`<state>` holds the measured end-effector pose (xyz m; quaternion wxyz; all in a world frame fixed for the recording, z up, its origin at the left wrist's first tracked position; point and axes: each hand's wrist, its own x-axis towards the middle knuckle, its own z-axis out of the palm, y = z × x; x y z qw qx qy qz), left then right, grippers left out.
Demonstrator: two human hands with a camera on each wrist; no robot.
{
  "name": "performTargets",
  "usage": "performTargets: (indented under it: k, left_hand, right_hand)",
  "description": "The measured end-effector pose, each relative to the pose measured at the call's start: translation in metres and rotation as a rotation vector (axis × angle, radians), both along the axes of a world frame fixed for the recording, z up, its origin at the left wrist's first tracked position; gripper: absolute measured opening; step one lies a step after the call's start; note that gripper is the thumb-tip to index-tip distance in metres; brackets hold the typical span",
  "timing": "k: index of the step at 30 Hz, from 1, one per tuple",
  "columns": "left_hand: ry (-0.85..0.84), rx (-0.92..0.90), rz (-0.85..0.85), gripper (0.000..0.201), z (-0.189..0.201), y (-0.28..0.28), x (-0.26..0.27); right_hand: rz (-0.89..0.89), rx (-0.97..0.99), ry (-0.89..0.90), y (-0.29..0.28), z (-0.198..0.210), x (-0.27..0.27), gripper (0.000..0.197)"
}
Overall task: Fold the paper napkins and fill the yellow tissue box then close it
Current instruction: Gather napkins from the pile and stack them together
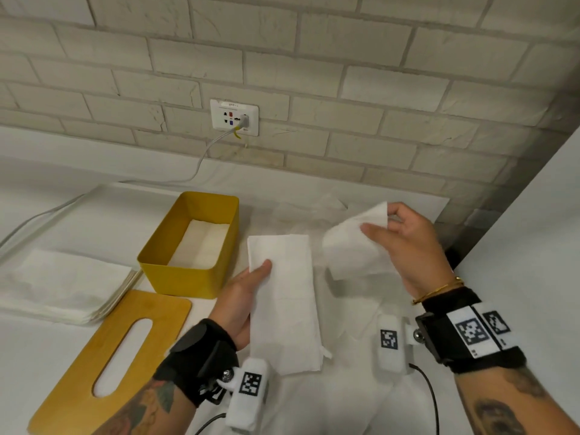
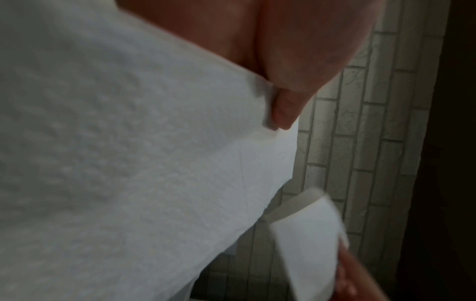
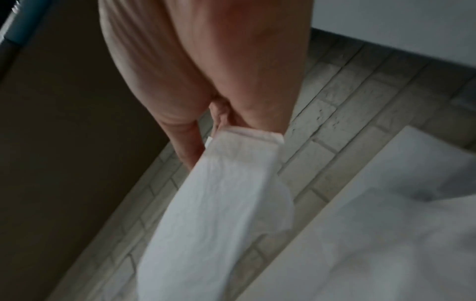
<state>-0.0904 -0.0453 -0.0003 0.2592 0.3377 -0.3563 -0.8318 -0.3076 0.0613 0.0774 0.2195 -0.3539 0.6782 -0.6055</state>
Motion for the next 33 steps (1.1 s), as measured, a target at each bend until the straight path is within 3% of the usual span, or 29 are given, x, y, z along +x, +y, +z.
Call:
performTargets:
  k: [4,6,11,15,21,25,30,33]
  left_hand:
    - [0.05,0.069,-0.089,0.046,-0.005,0.005,-0.012]
    - [0.088,0.09,-0.097,0.047,-0.005,0.005,-0.015]
    - [0.137,0.146,-0.065,0.062,-0.006,0.0,-0.013]
    - [0.094,0.164,-0.028,0.071,-0.011,0.0,-0.01]
    - [0.105,0.075,-0.045,0.068,-0.004,0.008,-0.013]
    - [0.035,0.012,-0.092,0.049,-0.007,0.007,-0.012]
    - [-0.027,-0.073,-0.107,0.04,-0.008,0.005,-0.012]
    - [-0.033,-0.107,-0.108,0.039,-0.006,0.007,-0.01]
  right_hand:
    - [0.184,-0.231,-0.186,-0.01,0.028,0.034,0.052]
    - [0.229,-0.242,-0.257,-0.01,0.028,0.047,0.059]
    - [0.159,0.126,-0.186,0.002,-0.026,0.073,0.059]
    - [0.078,0.225,-0.178,0.008,-0.061,0.084,0.062]
    - [0.038,0.212,-0.165,0.006,-0.074,0.088,0.065]
    - [0.056,0.184,-0.206,0.007,-0.079,0.089,0.059]
    - [0.091,0.247,-0.209,0.012,-0.082,0.088,0.061]
    - [0.001,0.263,-0.157,0.012,-0.075,0.069,0.058]
